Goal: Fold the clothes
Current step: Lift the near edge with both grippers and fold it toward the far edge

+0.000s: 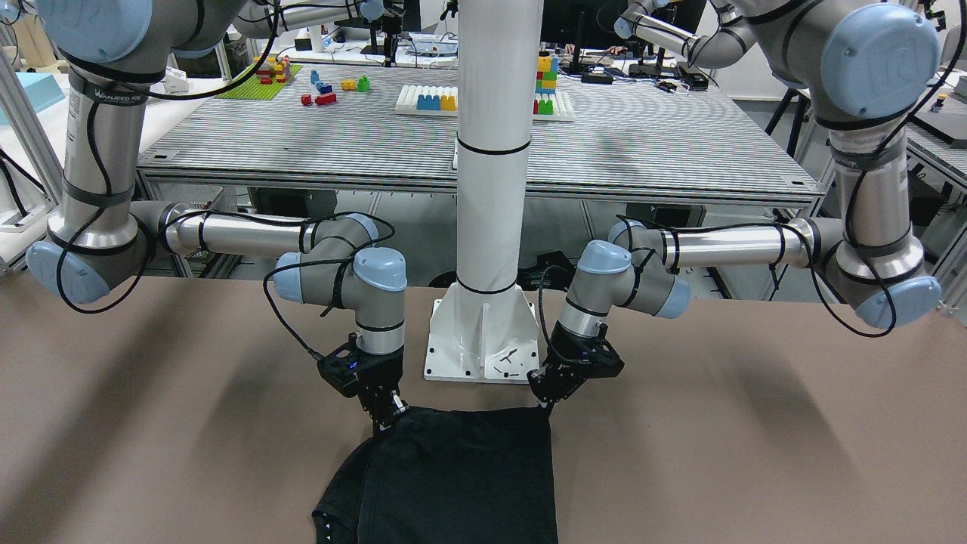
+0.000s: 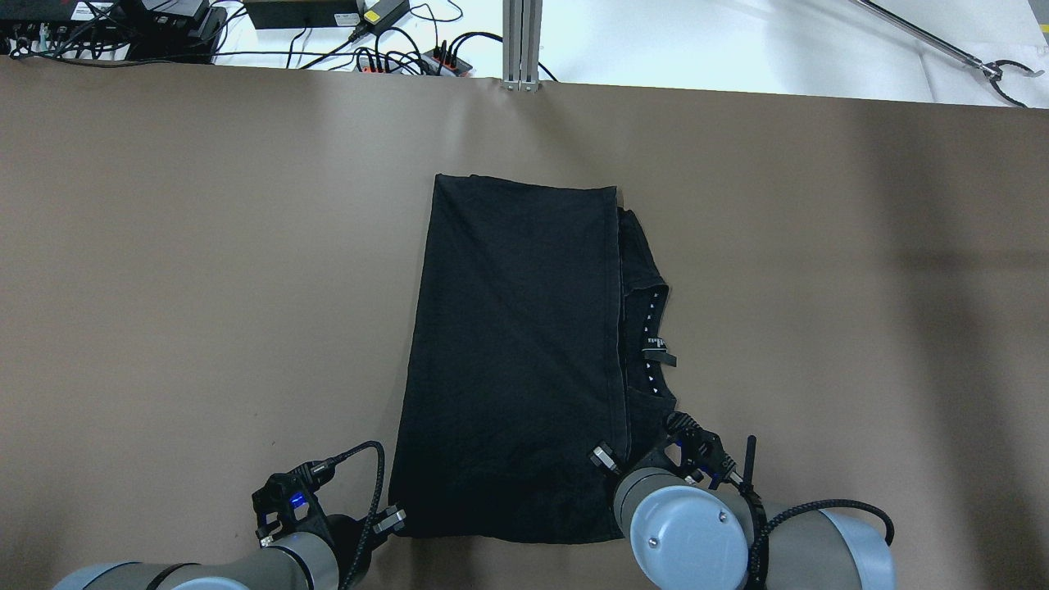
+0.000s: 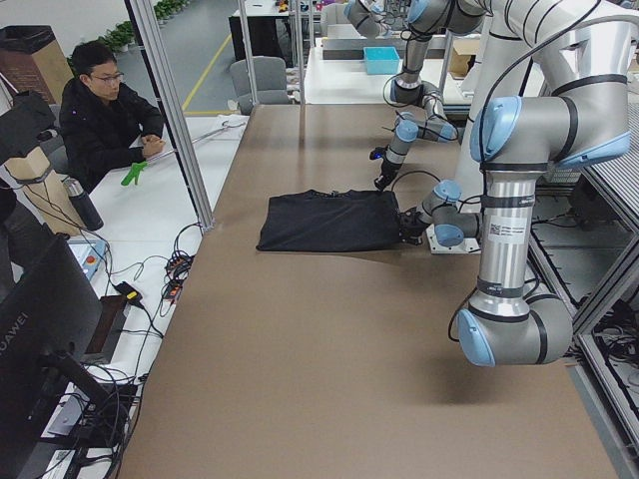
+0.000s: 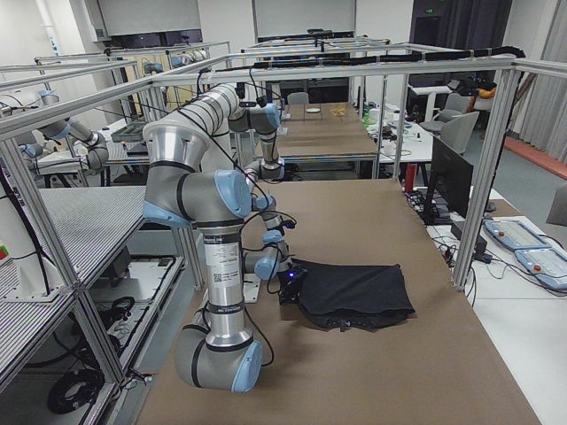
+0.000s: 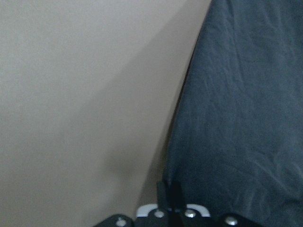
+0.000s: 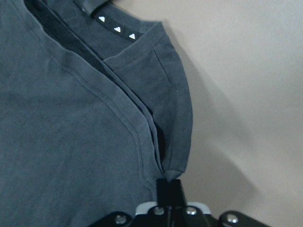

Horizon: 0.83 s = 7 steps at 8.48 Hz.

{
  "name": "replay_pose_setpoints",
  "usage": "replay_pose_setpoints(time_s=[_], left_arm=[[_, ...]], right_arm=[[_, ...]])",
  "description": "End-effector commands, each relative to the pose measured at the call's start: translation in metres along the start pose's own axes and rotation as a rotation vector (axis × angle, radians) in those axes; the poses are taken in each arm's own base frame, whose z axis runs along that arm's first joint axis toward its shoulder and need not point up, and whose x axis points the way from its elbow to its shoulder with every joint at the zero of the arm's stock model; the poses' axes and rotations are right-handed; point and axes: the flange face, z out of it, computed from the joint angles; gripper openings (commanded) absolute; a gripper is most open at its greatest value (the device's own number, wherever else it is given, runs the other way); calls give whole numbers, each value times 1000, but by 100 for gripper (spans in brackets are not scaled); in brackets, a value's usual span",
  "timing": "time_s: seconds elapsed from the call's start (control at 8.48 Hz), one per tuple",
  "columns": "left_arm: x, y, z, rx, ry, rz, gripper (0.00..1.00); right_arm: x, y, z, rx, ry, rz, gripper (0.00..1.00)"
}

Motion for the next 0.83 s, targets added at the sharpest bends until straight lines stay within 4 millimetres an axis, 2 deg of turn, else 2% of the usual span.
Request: replay_pose_setpoints(time_s=[0.0,0.12,0.24,0.35,0.47,0.59,0.71], left_arm=[[27,-7,-60,-56,61,-52,0],[45,-30,-70,-21,75,-72,0],[74,-69,-74,-3,58,-102,0],[104,-116,-80,-9,23,-137,0],[134,-157,-77,2,13,-121,0],[154,-193,-64,57,4,-117,0],[176,-222,-46,84,-15,-114,0]], right_arm=[[5,-12,-72,-106,-81,17,0],[-2,-23,-100,-149,-114,37,0],[-14,-47,-102,-144,-115,74,0],[-35,-86,-101,-100,-139,130,0],[-72,-121,-94,-63,-162,160,0],[-102,-140,-84,-53,-157,132,0],[-116,-162,-74,-31,-143,130,0]])
